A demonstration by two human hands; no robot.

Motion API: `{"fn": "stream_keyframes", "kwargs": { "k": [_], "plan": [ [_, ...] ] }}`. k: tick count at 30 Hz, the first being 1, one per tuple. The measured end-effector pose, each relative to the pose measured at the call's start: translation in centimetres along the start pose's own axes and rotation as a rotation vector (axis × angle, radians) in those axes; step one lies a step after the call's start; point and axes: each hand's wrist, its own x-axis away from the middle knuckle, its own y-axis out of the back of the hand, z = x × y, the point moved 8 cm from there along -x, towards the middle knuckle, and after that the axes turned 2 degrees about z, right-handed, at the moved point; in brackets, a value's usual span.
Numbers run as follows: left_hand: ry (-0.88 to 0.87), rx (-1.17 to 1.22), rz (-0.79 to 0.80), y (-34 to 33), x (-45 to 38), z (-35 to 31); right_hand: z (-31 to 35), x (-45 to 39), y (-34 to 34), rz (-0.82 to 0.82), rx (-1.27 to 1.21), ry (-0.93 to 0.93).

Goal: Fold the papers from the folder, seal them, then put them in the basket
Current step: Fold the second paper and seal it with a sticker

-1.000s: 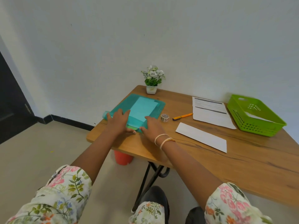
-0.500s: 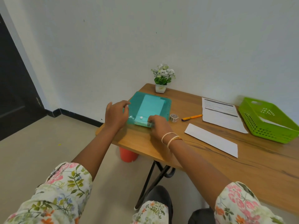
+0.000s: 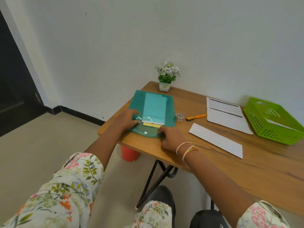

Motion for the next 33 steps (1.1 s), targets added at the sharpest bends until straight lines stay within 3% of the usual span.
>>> {"fn": "stream_keyframes", "kwargs": {
  "k": [8,15,23,33],
  "plan": [
    [0.027,-0.226,-0.208,1.6,-0.2,-0.7,-0.2,-0.1,0.2,-0.021,-0.052,-0.011],
    [-0.03,-0.171,-0.432,1.1,0.8,0.1,0.2,-1.4,1.4,-0.097,-0.048,-0.035],
    [-0.107,-0.214,-0.503,1.0,1.3,-0.2,2.4,-5.0,1.1,-0.18,0.182,-0.048],
    [-0.158,-0.222,-0.537,1.3,1.6,-0.8,3.0,-5.9,1.2,-0.214,0.224,-0.042]
  ]
}}
